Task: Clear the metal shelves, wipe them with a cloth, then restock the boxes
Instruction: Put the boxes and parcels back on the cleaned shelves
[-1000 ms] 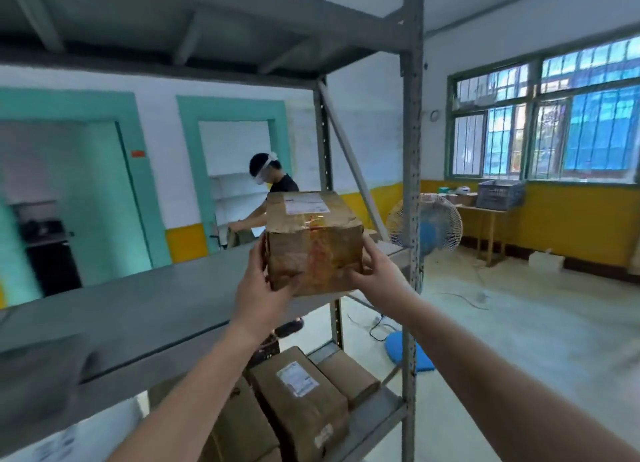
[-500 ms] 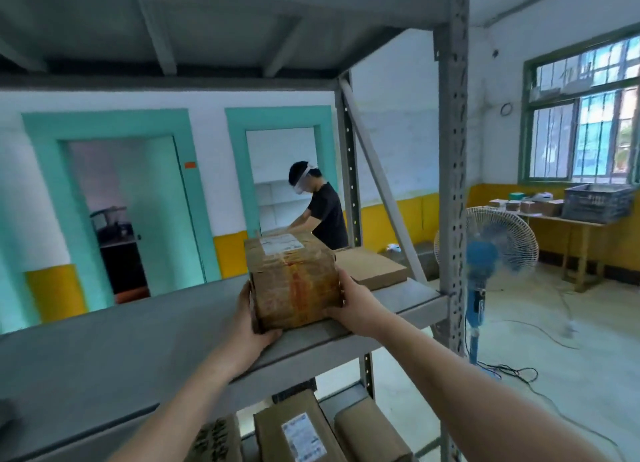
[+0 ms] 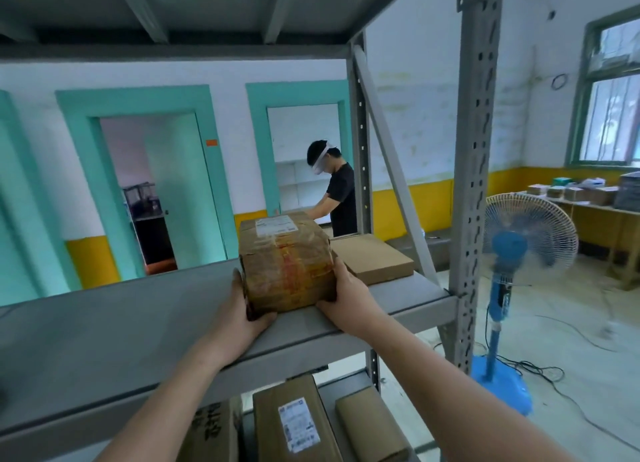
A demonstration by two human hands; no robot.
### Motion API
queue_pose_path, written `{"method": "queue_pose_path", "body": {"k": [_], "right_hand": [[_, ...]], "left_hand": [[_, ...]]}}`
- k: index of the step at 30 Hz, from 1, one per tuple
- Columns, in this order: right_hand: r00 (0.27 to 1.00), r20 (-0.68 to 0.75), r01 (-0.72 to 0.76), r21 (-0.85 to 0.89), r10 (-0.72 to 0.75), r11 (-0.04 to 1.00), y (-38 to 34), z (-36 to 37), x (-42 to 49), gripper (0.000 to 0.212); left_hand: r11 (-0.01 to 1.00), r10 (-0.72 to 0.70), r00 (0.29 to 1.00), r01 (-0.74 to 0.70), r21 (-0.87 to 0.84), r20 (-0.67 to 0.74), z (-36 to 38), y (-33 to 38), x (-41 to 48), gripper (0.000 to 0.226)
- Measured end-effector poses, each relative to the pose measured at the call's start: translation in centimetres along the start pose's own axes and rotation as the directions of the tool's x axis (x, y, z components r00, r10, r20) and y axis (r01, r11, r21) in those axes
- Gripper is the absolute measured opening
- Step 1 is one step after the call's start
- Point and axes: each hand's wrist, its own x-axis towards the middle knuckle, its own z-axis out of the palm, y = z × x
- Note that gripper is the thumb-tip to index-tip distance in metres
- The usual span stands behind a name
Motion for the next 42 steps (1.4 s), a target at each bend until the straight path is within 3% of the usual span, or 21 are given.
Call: {"method": "queue_pose_path", "body": {"k": [2, 3, 4, 6, 7, 8, 10, 11, 12, 14, 15, 17, 20, 23, 27, 31, 34, 37, 42], "right_hand": [[0.997, -0.072, 0.007, 0.011, -0.006, 1.0, -0.4, -0.3, -1.5, 0.089], [0.994, -0.11, 0.01, 0.026, -0.007, 1.0, -0.5, -0.4, -2.7, 0.083], [0.987, -0.159, 0.024, 0.033, -0.019, 0.999, -0.4, -0.4, -4.0, 0.078], [0.96, -0.269, 0.085, 0.018, -0.077, 0.996, 0.5, 0.3, -7.5, 0.067], [0.941, -0.322, 0.108, -0.006, -0.104, 0.994, 1.1, 0.8, -9.4, 0.064], [0.927, -0.36, 0.106, -0.02, -0.106, 0.994, 2.2, 1.5, -11.2, 0.061], [0.89, -0.445, 0.084, -0.049, -0.097, 0.995, 3.6, 3.1, -13.8, 0.057], [0.867, -0.497, -0.046, -0.05, 0.015, 0.998, 5.5, 4.1, -18.5, 0.055], [0.865, -0.501, -0.034, -0.024, 0.018, 0.999, 5.2, 4.3, -18.6, 0.054], [0.854, -0.483, -0.201, 0.038, 0.194, 0.979, 6.9, 5.5, -25.0, 0.05], [0.836, -0.468, -0.278, 0.085, 0.285, 0.957, 7.5, 6.3, -28.0, 0.047], [0.706, -0.5, -0.465, 0.206, 0.501, 0.861, 8.3, 8.6, -37.5, 0.043], [0.419, -0.499, -0.698, 0.359, 0.759, 0.62, 7.1, 12.4, -52.8, 0.036], [0.148, -0.479, -0.783, 0.478, 0.865, 0.398, 4.2, 14.9, -63.1, 0.033], [-0.122, -0.413, -0.733, 0.651, 0.903, 0.199, 0.4, 17.7, -73.5, 0.028], [-0.312, -0.31, -0.635, 0.771, 0.898, 0.046, -1.1, 21.0, -81.8, 0.025], [-0.376, -0.177, -0.585, 0.806, 0.909, -0.085, -0.4, 24.0, -87.2, 0.023], [-0.402, -0.069, -0.562, 0.806, 0.913, -0.187, 3.3, 27.2, -93.3, 0.023], [-0.42, 0.031, -0.602, 0.739, 0.907, -0.303, 16.3, 33.1, -104.7, 0.024]], "left_hand": [[1.0, -0.024, 0.998, 0.024, -0.011, -0.053, -0.5, 0.6, -0.9, 0.116], [1.0, 0.008, 0.988, -0.012, -0.025, -0.157, -0.7, 0.9, -1.6, 0.109], [0.995, 0.075, 0.954, -0.09, -0.04, -0.289, -0.9, 1.4, -2.2, 0.096], [0.942, 0.271, 0.813, -0.333, -0.03, -0.516, -0.6, 2.5, -4.3, 0.058], [0.902, 0.348, 0.76, -0.431, -0.024, -0.549, 0.3, 2.9, -5.4, 0.04], [0.869, 0.396, 0.75, -0.492, -0.047, -0.53, 1.3, 3.5, -6.7, 0.027], [0.828, 0.465, 0.819, -0.536, -0.161, -0.337, 3.9, 3.5, -8.5, 0.015], [0.822, 0.502, 0.859, -0.51, -0.253, -0.098, 7.7, 3.3, -10.7, 0.014], [0.84, 0.479, 0.878, -0.458, -0.291, -0.001, 8.5, 3.0, -11.0, 0.015], [0.855, 0.436, 0.865, -0.311, -0.415, 0.25, 13.0, 2.0, -13.8, 0.018], [0.861, 0.418, 0.839, -0.243, -0.447, 0.348, 14.7, 1.3, -15.0, 0.018], [0.882, 0.399, 0.72, -0.132, -0.453, 0.568, 18.9, -0.2, -19.6, 0.015], [0.904, 0.407, 0.486, -0.09, -0.419, 0.774, 23.3, -2.4, -29.0, 0.015], [0.909, 0.417, 0.255, -0.101, -0.405, 0.872, 25.8, -3.7, -37.4, 0.016], [0.893, 0.407, -0.032, -0.196, -0.405, 0.913, 27.2, -3.1, -47.4, 0.013], [0.892, 0.347, -0.151, -0.253, -0.375, 0.926, 28.9, -2.8, -54.9, 0.012], [0.91, 0.238, -0.204, -0.294, -0.292, 0.949, 31.0, -4.8, -59.6, 0.013], [0.939, 0.085, -0.21, -0.312, -0.149, 0.974, 35.4, -8.5, -65.4, 0.009], [0.961, -0.072, -0.252, -0.277, 0.0, 0.965, 49.5, -16.7, -78.6, 0.012]]}}
